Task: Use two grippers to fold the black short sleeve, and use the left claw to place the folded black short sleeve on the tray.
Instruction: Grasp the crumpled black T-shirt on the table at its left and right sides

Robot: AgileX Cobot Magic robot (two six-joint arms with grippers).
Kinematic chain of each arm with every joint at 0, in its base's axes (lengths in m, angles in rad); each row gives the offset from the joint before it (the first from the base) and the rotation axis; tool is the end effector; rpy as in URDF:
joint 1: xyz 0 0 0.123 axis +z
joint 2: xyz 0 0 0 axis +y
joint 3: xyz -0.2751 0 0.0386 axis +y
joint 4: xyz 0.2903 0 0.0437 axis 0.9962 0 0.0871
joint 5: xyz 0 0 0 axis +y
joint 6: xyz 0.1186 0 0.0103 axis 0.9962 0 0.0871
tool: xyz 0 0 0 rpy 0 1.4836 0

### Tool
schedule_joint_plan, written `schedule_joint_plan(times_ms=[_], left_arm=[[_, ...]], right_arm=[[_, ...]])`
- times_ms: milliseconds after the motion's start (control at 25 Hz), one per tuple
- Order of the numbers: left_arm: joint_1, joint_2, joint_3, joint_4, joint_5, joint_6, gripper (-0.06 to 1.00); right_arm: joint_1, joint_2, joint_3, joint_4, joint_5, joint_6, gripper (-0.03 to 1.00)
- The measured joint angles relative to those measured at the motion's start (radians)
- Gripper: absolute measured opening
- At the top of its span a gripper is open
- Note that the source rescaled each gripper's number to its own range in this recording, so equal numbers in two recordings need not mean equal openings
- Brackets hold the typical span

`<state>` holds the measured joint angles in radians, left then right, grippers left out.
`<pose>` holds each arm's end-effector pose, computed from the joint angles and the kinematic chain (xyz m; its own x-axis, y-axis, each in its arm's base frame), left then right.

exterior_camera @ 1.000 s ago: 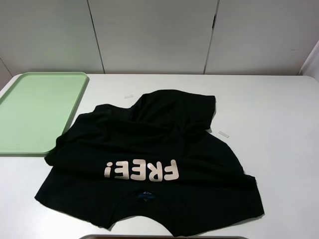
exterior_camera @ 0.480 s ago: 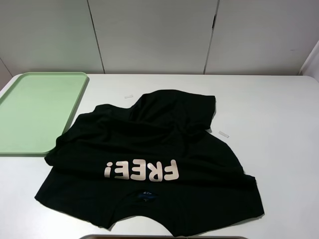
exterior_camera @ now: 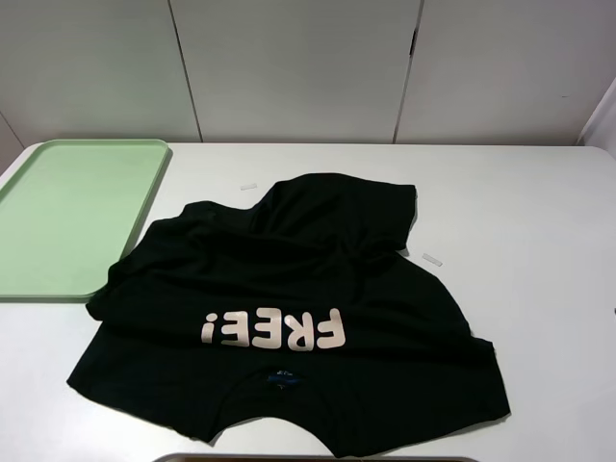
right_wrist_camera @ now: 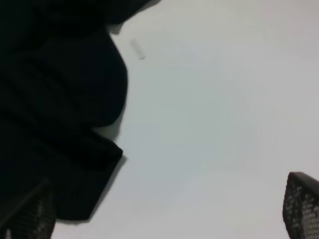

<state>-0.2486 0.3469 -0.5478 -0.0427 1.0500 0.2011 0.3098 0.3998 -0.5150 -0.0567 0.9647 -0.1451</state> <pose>0.1116 -0.0329 0.2714 -0.6094 0.3391 -0.7167 0.3871 0.9161 0.1043 0.1264 0.0347 0.2603 -0.5988 -0.3768 -0.7067 -0.3841 0.9094 -0.1594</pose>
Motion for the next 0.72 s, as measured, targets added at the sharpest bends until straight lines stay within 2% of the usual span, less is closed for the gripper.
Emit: schedule_joint_plan(times_ms=[160, 240, 280, 320, 400, 600, 720], left_arm=[[-0.001, 0.117, -0.003, -0.059, -0.008, 0.073, 1.00], [-0.001, 0.182, -0.009, -0.116, -0.031, 0.105, 1.00], [-0.001, 0.245, -0.011, -0.183, -0.062, 0.140, 1.00], [-0.001, 0.245, -0.011, -0.183, -0.062, 0.140, 1.00], [-0.001, 0.301, -0.011, -0.236, -0.090, 0.178, 1.00], [-0.001, 0.461, -0.011, -0.301, -0.134, 0.304, 1.00], [-0.001, 0.535, -0.011, -0.312, -0.165, 0.324, 0.99]], right_arm=[[0.000, 0.213, -0.081, 0.067, -0.043, -0.111, 1.00], [0.003, 0.320, -0.123, 0.110, -0.038, -0.176, 1.00], [0.009, 0.363, -0.140, 0.122, -0.037, -0.197, 1.00], [0.021, 0.403, -0.159, 0.132, -0.036, -0.212, 1.00], [0.045, 0.484, -0.187, 0.140, -0.036, -0.227, 1.00], [0.124, 0.671, -0.244, 0.093, -0.043, -0.237, 1.00], [0.157, 0.739, -0.247, 0.025, -0.072, -0.246, 1.00]])
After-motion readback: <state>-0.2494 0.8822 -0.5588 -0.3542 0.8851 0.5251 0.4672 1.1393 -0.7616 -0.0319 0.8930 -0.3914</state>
